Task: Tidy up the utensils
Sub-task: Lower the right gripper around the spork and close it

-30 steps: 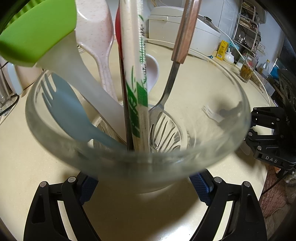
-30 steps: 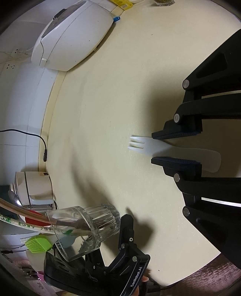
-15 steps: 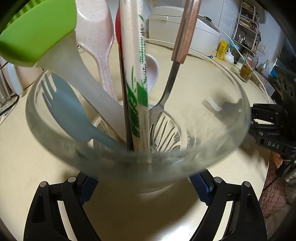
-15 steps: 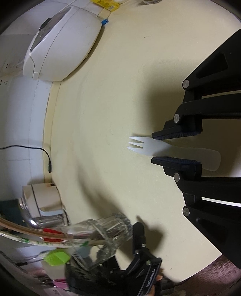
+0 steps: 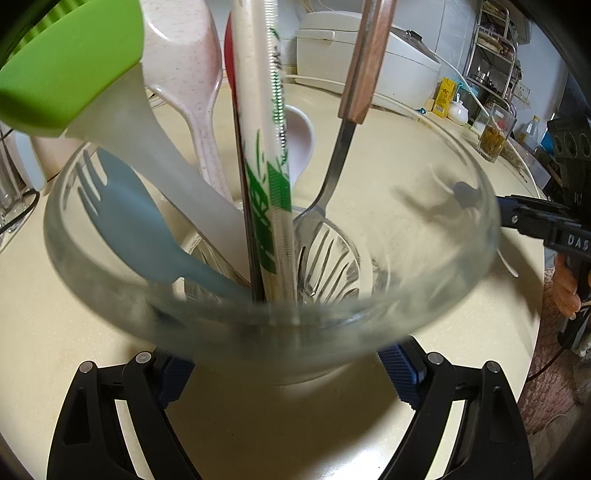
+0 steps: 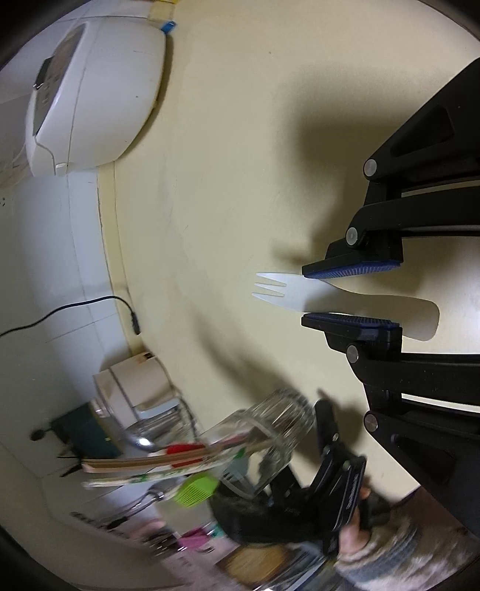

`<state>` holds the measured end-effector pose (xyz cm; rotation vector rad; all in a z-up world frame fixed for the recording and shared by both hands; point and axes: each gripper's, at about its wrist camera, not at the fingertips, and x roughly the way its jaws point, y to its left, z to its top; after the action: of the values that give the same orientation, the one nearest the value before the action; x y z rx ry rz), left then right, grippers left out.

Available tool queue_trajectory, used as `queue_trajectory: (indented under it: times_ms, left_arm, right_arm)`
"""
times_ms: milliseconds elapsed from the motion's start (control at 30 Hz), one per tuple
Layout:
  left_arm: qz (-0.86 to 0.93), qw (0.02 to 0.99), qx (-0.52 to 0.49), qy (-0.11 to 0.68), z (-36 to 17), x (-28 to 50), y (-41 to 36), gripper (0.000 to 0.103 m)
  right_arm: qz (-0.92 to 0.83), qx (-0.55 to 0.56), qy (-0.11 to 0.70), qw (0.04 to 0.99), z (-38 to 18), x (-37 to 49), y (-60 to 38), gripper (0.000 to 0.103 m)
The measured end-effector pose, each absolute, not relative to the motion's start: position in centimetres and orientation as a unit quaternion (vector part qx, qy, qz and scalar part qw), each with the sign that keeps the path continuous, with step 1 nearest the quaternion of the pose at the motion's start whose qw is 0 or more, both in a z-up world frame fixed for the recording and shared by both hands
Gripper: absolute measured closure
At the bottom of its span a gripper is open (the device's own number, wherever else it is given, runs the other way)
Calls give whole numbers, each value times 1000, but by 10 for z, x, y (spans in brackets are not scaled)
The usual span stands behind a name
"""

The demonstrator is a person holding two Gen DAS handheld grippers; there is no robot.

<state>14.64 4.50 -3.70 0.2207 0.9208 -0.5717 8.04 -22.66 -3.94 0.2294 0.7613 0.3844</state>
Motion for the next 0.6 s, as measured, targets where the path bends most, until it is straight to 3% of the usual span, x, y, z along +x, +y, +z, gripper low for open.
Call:
queue_trajectory:
  times_ms: [600]
  left_arm:
    - [-271,851,105,437,-37,146,46,14]
  right_arm:
    - [188,127,368,902,-39,83,-231,84]
